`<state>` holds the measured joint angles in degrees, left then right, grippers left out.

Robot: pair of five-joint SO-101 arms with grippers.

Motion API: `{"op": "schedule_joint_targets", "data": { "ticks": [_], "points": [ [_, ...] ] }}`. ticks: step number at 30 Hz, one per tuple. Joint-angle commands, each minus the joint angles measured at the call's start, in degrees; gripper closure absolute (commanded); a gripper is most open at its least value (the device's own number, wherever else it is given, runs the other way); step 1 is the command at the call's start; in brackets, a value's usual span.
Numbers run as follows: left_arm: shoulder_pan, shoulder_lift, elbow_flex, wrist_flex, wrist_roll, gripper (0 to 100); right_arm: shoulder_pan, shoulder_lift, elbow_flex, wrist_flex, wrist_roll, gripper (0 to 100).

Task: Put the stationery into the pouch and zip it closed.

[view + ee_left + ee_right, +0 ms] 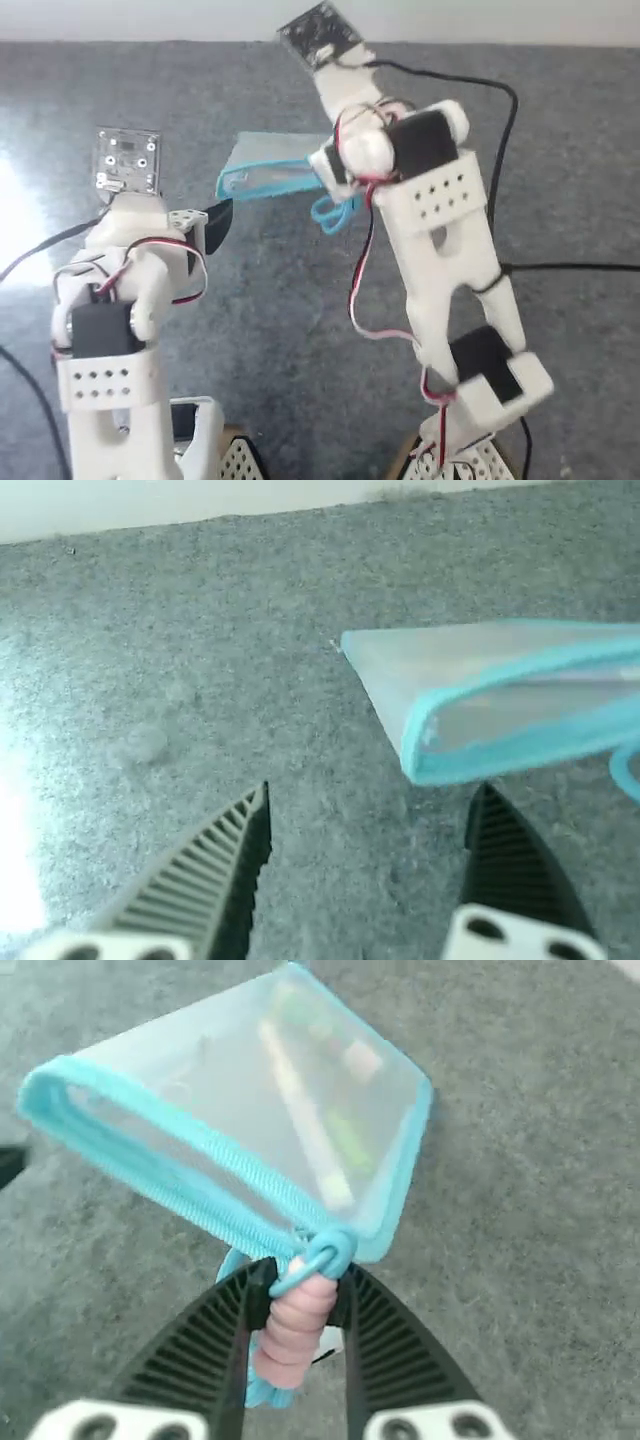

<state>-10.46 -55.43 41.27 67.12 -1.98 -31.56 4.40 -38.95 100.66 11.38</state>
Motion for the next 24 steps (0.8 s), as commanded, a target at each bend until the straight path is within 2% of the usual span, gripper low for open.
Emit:
{"op": "schedule_joint_targets", "data": {
  "ticks": [1,11,15,24],
  "points": [
    [0.18,-1.41,0.40,-3.34,1.49,70,-2.51,-8.48,4.13,2.15,0.88,99.3],
    [-0.09,-1.41,1.45,-4.40,1.14,70,-3.12,-13.49,9.14,2.15,0.88,99.3],
    [-3.96,-0.88,0.75,-4.48,0.97,70,-2.95,-13.14,9.23,2.15,0.88,99.3],
    [-5.45,11.96,-5.32,-4.48,0.00,68,-2.86,-13.58,12.57,2.15,0.88,99.3]
  ]
}}
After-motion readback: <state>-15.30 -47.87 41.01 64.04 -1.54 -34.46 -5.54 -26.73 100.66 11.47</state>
